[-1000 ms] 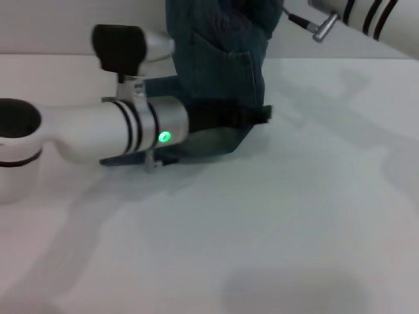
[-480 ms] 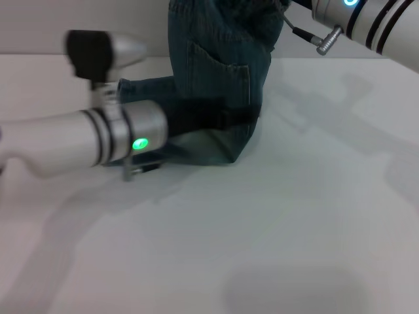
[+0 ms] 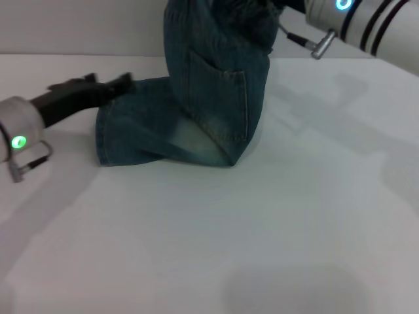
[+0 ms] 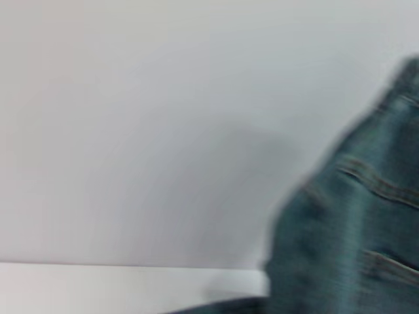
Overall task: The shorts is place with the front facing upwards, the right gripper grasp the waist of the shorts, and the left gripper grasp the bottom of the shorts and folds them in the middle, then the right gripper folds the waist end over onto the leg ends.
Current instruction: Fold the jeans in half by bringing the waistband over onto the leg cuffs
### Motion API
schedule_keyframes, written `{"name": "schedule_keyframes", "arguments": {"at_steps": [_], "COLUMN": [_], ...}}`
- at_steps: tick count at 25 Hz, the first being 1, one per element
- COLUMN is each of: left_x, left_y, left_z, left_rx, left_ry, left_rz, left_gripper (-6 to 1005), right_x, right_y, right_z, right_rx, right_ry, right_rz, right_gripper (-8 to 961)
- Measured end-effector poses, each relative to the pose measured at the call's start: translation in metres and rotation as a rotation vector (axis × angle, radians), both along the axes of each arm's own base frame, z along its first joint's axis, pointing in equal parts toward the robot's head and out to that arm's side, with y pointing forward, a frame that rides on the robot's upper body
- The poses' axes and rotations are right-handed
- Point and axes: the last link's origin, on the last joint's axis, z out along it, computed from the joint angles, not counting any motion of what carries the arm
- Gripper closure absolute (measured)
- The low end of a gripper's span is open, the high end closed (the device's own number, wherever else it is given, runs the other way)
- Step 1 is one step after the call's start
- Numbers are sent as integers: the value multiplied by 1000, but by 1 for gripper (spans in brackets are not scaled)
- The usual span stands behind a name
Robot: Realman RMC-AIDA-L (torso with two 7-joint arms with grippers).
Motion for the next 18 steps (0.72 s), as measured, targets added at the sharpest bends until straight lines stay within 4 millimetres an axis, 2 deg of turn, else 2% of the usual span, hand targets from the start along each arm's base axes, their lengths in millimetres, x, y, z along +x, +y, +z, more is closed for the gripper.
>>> {"name": "schedule_keyframes", "arguments": {"at_steps": [3,7,18], "left_x": [-19,-33,-36], "left_y": [-2,-2,2], "left_z": [18,28,31], "left_rx": [67,121,159], "left_ry": [5,19,45], "left_rz": [60,107,124], "left_gripper": [207,211,222], "right_x": [-6,-9,-13], "right_y": [0,-3,-15], "right_z": [-9,-18,-41], "right_rx": [-17,-45,-130], "right_ry": [-31,-52,-96], "right_rz": [14,17,42], "right_gripper": [863,853,826]}}
